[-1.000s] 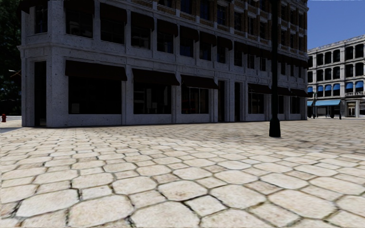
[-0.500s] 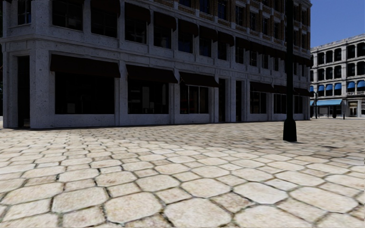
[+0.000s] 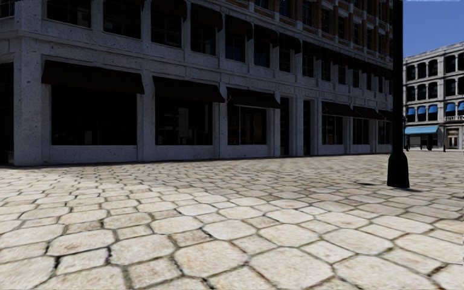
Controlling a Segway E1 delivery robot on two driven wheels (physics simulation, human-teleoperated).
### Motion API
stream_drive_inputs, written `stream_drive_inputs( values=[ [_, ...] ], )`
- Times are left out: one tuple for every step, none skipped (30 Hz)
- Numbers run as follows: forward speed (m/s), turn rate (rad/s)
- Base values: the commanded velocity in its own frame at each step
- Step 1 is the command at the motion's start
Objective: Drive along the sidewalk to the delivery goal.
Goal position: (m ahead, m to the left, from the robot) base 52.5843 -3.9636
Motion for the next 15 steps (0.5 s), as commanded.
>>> stream_drive_inputs(
  values=[
    [2.0, -0.25],
    [2.0, -0.26],
    [2.0, -0.26],
    [2.0, -0.26],
    [2.0, -0.27],
    [2.0, -0.28],
    [2.0, -0.29],
    [2.0, -0.29],
    [2.0, -0.3],
    [2.0, -0.31],
    [2.0, -0.31],
    [2.0, -0.32],
    [2.0, -0.32],
    [2.0, -0.32],
    [2.0, -0.33]
  ],
)
